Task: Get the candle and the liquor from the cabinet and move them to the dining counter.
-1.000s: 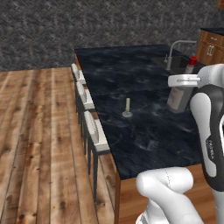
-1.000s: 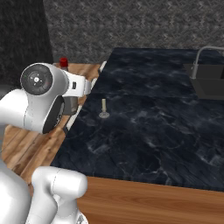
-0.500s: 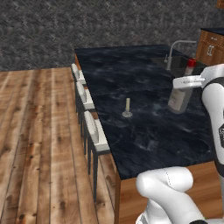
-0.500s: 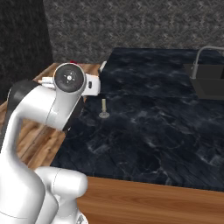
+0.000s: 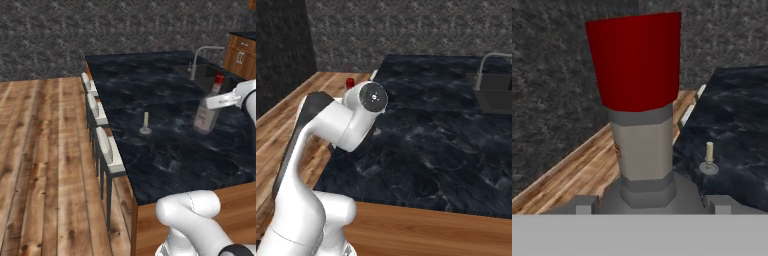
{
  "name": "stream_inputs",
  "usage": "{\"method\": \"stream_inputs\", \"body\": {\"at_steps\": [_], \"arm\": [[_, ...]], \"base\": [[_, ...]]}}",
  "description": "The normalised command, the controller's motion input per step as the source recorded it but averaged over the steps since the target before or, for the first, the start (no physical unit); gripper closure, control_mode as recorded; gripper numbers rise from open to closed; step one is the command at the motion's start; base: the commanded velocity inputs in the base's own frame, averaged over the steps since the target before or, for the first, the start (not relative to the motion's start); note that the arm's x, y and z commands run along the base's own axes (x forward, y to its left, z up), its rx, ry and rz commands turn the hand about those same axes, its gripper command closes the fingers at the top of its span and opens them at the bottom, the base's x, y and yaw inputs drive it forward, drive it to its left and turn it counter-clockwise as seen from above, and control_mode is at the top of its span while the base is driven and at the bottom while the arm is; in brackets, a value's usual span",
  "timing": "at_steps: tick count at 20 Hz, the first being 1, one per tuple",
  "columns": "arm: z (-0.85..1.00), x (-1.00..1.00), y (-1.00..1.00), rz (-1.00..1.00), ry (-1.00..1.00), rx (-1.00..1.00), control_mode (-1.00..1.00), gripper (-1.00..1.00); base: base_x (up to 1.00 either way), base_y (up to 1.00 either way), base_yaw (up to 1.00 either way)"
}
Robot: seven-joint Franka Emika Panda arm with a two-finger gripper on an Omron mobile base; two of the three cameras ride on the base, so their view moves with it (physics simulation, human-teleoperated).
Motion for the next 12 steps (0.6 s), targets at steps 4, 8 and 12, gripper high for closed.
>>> {"method": "stream_inputs", "body": {"at_steps": [4,8,12], "arm": [[-0.29,0.25,-0.15,0.17,0.03,0.00,-1.00,1.00],[-0.32,0.33,-0.04,0.20,0.00,0.00,-1.00,1.00],[-0.36,0.39,0.02,0.21,0.00,-0.02,-1.00,1.00]], "base": [[0.00,0.00,0.00],[0.00,0.00,0.00],[0.00,0.00,0.00]]}}
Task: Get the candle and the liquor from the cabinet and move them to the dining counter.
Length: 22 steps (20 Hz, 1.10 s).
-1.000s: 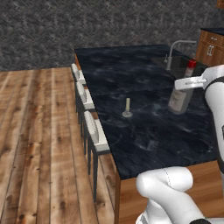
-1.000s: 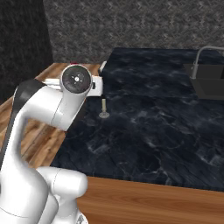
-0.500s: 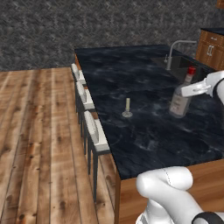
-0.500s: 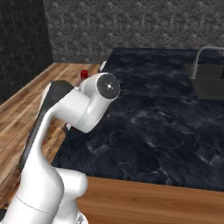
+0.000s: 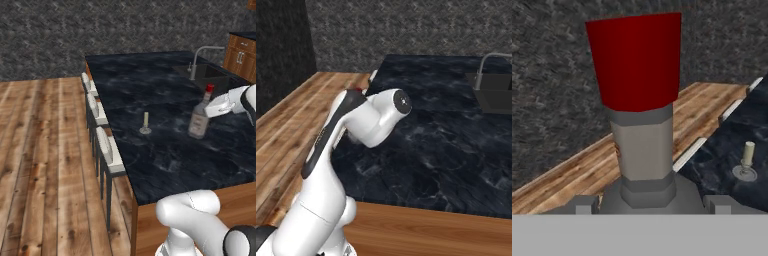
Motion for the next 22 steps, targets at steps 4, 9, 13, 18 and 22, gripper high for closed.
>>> {"method": "stream_inputs", "body": {"at_steps": [4,9,13,18,22], "arm": [[-0.40,0.43,0.05,0.22,0.00,-0.07,-1.00,1.00],[-0.41,0.41,0.02,0.20,0.00,-0.11,-1.00,1.00],[-0.31,0.44,0.01,0.12,0.00,-0.07,-1.00,1.00],[-0.29,0.46,0.00,0.06,0.00,-0.02,-1.00,1.00],[-0.24,0.36,0.00,0.02,0.00,0.00,-1.00,1.00]], "base": [[0.00,0.00,0.00],[0.00,0.00,0.00],[0.00,0.00,0.00],[0.00,0.00,0.00],[0.00,0.00,0.00]]}}
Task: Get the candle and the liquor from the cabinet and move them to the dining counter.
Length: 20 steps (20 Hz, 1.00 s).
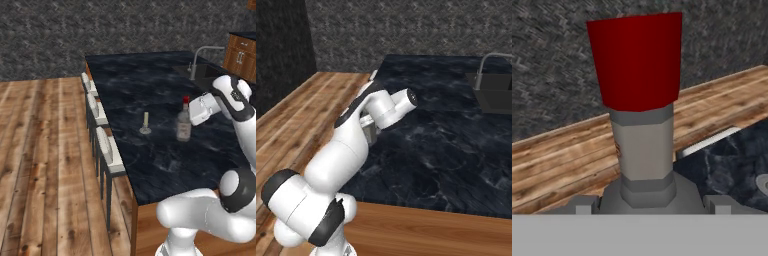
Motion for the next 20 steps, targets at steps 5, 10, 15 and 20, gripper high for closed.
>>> {"method": "stream_inputs", "body": {"at_steps": [5,10,15,20], "arm": [[-0.30,0.42,0.00,0.00,0.00,0.00,-1.00,1.00],[-0.32,0.37,0.00,0.01,0.00,0.00,-1.00,1.00],[-0.32,0.33,0.00,0.01,0.00,0.00,-1.00,1.00],[-0.27,0.45,0.00,0.04,0.00,0.02,-1.00,1.00]], "base": [[0.00,0.00,0.00],[0.00,0.00,0.00],[0.00,0.00,0.00],[0.00,0.00,0.00]]}}
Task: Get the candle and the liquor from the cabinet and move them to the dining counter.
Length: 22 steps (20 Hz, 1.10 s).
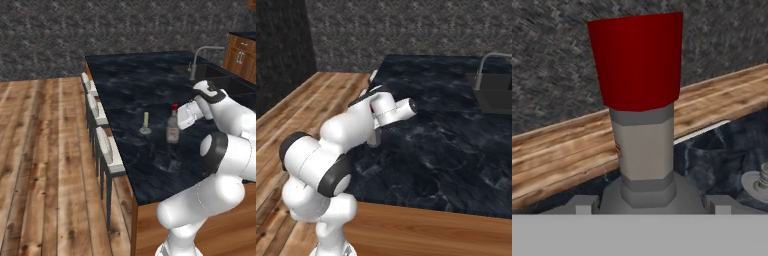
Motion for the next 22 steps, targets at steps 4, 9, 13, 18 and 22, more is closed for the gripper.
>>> {"method": "stream_inputs", "body": {"at_steps": [4,9,13,18,22], "arm": [[-0.23,0.55,0.01,0.03,0.00,0.04,-1.00,1.00],[-0.23,0.54,0.00,0.03,0.00,0.08,-1.00,1.00],[-0.27,0.52,0.00,0.02,0.02,0.05,-1.00,1.00],[-0.31,0.44,0.00,0.03,0.04,0.00,-1.00,1.00],[-0.32,0.36,0.00,0.05,0.04,0.00,-1.00,1.00]], "base": [[0.00,0.00,0.00],[0.00,0.00,0.00],[0.00,0.00,0.00],[0.00,0.00,0.00],[0.00,0.00,0.00]]}}
